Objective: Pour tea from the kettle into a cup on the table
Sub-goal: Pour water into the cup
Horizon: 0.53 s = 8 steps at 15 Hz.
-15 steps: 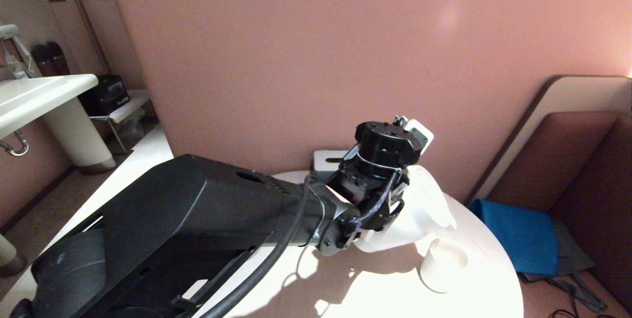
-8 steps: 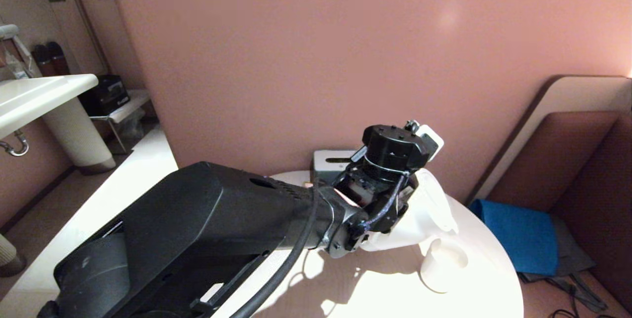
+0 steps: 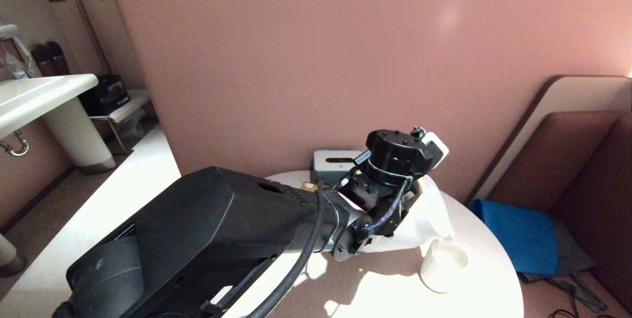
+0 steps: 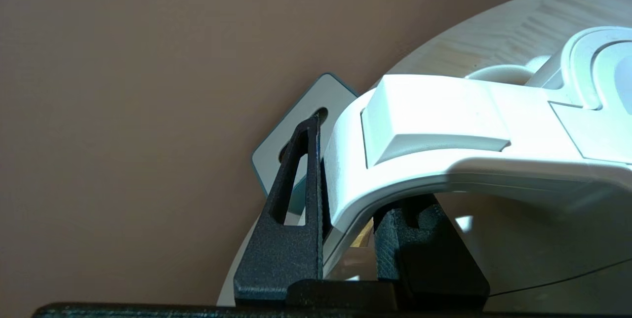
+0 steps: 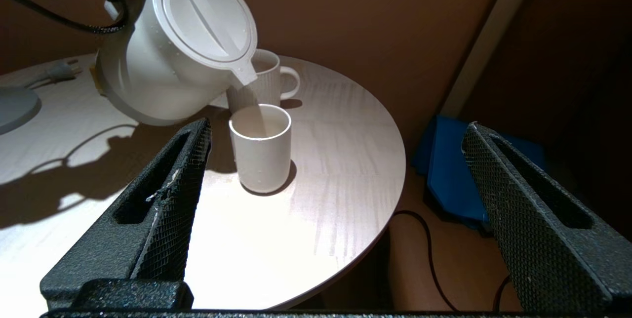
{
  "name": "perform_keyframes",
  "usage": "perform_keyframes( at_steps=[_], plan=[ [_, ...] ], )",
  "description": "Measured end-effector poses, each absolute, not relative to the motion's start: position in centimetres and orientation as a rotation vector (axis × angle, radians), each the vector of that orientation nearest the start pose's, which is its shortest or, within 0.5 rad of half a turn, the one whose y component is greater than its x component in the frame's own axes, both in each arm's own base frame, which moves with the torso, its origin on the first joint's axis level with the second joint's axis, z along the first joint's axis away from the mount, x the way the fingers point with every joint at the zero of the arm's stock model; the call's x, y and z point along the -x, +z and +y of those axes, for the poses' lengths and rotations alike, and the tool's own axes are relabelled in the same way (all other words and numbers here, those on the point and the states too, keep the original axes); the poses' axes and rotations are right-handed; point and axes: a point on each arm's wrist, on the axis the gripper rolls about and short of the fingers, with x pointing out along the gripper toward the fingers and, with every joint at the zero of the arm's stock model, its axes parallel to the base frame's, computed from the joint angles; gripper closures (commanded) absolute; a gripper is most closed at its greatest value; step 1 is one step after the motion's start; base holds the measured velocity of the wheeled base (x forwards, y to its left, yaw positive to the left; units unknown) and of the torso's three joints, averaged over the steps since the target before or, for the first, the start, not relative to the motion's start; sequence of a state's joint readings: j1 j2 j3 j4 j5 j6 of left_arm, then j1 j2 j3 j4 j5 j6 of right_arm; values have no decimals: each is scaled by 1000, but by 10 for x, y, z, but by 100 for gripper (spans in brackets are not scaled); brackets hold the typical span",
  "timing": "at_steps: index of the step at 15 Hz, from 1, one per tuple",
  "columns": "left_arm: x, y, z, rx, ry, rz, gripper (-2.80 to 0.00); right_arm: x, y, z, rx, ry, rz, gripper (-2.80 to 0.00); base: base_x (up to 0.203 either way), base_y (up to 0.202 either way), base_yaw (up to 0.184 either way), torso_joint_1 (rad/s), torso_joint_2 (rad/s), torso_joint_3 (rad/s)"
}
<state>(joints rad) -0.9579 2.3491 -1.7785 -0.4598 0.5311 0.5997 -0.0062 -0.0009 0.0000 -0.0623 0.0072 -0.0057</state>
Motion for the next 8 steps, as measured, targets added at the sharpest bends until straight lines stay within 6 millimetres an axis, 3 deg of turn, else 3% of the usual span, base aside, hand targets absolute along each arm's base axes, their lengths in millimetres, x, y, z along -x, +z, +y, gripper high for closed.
perform_keyframes(
  at_steps=[8],
  plan=[
    [-293, 165, -410, -708, -453, -63, 0, 23, 82, 0, 6, 1, -63, -280, 0, 0, 0, 0, 0, 0]
  ],
)
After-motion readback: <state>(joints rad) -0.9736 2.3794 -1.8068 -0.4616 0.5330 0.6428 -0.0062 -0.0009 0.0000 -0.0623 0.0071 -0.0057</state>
